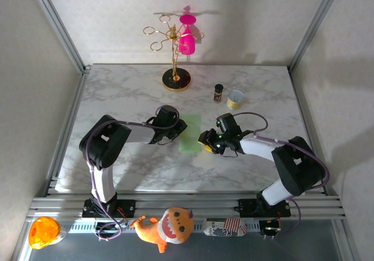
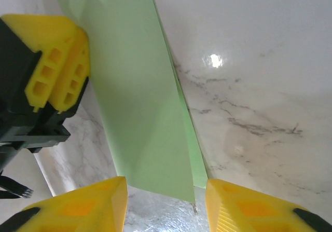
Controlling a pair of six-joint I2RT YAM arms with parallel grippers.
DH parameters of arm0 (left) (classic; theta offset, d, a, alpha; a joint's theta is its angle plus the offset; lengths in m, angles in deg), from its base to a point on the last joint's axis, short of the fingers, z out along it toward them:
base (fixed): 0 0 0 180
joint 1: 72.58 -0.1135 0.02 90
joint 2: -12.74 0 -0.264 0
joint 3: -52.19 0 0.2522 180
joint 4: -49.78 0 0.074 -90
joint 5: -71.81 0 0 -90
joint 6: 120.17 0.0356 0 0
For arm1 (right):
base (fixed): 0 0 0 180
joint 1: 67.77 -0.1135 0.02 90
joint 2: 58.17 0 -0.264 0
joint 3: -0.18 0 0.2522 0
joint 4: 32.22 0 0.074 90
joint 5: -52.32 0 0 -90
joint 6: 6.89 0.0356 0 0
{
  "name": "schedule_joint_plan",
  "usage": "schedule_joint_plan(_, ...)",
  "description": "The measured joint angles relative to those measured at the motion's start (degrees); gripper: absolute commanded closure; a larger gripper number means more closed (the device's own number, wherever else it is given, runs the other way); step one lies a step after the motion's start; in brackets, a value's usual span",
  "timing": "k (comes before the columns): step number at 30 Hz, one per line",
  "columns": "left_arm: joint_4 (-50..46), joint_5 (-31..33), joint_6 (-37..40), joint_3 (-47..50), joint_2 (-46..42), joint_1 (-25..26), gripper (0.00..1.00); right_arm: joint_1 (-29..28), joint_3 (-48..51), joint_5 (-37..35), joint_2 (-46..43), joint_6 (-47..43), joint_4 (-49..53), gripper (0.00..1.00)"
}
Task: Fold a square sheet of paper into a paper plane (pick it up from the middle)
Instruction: Fold the triangle a second time at the center of the table.
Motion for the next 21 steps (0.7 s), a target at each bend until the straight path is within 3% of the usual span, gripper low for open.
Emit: schedule_joint_plan(21, 0.15, -0.02, -0.44, 0.11, 0.0, 0.0, 0.83, -1.44, 0.55, 3.98, 5.01, 1.49, -7.3, 0.65)
